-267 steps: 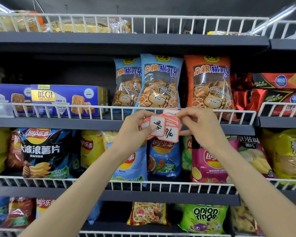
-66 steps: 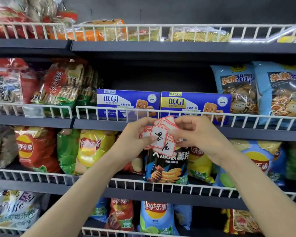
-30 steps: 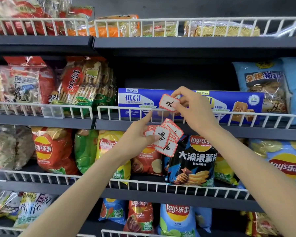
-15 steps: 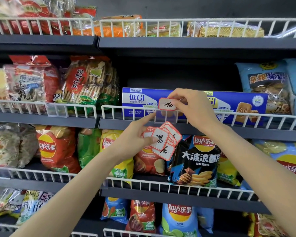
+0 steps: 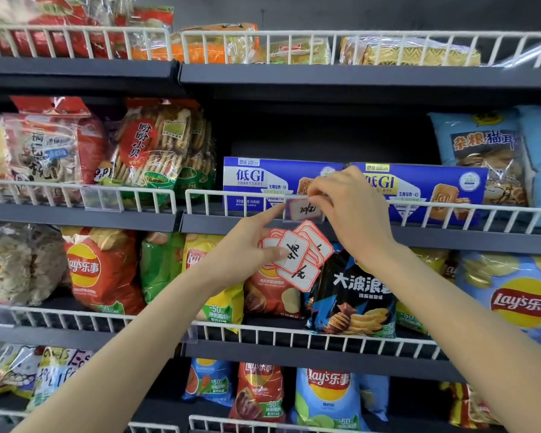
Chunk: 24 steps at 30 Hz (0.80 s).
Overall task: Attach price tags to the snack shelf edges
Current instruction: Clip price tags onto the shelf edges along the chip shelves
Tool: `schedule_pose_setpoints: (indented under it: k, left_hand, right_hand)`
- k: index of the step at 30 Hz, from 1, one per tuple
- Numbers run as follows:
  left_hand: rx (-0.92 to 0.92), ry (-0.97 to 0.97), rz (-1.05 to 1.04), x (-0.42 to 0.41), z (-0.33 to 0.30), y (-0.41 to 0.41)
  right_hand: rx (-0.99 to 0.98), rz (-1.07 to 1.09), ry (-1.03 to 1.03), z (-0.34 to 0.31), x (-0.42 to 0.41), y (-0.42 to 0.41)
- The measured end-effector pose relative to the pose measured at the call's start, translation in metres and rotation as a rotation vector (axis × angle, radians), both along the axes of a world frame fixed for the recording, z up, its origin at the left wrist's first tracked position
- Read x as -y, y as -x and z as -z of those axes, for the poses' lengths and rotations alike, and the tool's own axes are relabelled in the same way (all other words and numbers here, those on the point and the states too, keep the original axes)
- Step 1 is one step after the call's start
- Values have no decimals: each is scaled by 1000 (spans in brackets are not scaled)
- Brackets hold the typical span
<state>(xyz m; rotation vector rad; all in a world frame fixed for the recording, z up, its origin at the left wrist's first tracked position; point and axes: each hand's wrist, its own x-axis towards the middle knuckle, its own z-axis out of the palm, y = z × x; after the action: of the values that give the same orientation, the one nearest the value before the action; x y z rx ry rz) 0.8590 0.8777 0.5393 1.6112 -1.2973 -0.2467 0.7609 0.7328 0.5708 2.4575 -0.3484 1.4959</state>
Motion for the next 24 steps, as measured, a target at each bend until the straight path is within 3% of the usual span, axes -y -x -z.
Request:
schedule_pose_setpoints:
  k: [12, 24]
  left_hand:
    - [39, -41, -4, -1, -6, -2]
    - [-30, -57, 50, 5, -10, -14]
  right_hand:
    - [-104, 133, -85, -5, -5, -8]
    - [1, 92, -106, -1, -12, -11]
